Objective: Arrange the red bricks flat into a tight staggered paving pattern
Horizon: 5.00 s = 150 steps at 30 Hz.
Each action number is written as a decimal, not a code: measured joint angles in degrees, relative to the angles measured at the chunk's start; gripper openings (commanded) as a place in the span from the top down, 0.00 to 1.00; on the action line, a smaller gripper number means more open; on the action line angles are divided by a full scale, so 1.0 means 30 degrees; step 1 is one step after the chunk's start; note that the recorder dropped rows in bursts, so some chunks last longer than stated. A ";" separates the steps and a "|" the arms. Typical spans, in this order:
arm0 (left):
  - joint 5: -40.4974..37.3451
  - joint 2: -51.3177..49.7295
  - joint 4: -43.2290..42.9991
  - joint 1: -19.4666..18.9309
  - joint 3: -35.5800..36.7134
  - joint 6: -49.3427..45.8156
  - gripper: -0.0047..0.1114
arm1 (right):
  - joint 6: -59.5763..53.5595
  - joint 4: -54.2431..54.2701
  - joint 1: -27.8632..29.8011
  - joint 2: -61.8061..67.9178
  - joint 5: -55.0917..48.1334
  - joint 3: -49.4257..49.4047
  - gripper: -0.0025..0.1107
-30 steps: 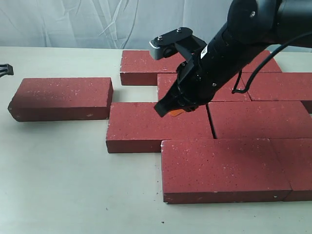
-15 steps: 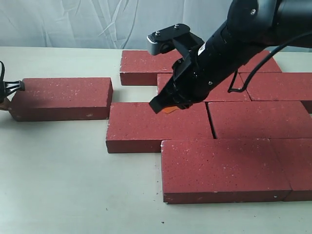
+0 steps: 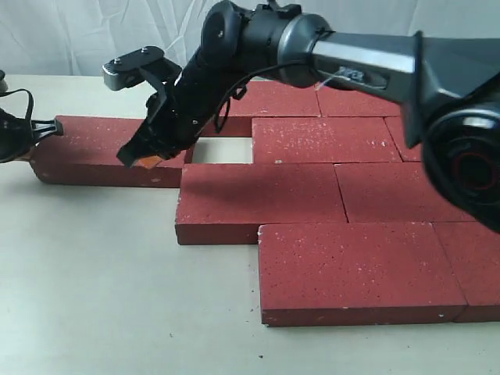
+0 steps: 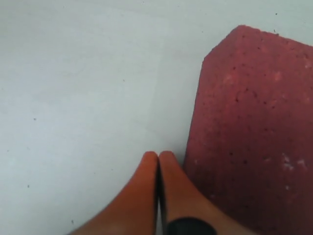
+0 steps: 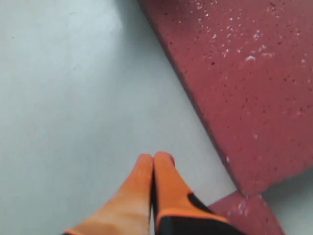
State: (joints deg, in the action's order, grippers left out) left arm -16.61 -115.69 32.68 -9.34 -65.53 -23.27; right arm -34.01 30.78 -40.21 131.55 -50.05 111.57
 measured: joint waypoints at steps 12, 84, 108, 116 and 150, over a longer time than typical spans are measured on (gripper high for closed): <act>0.0384 0.0000 -0.0485 -0.1393 0.0000 0.0000 0.96 | 0.2111 -0.3081 -0.0357 0.5066 -0.2276 0.6194 0.99; -0.0005 -0.1331 0.4041 0.1586 -0.0572 -0.3385 0.96 | 0.5025 -0.6796 0.4657 -0.0910 -0.4460 0.1473 0.99; 0.1799 -0.1487 0.4641 0.4724 -0.0655 -0.3454 0.96 | 0.4810 -0.8114 0.6856 -0.8233 0.2809 -1.1231 0.99; 0.1758 -0.1562 0.4524 0.4628 -0.0804 -0.3454 0.96 | 0.4810 -0.8114 0.6856 -0.8378 0.3136 -1.1399 0.99; -0.3958 1.2509 -0.0231 0.1218 0.3214 -0.2162 0.96 | 0.7333 -0.9839 1.1028 -2.0968 0.0126 -1.6576 0.99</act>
State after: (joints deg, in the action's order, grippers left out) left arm -28.48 -78.16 31.98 -5.68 -55.89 -29.76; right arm -12.01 1.26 -7.13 68.65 -49.68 61.85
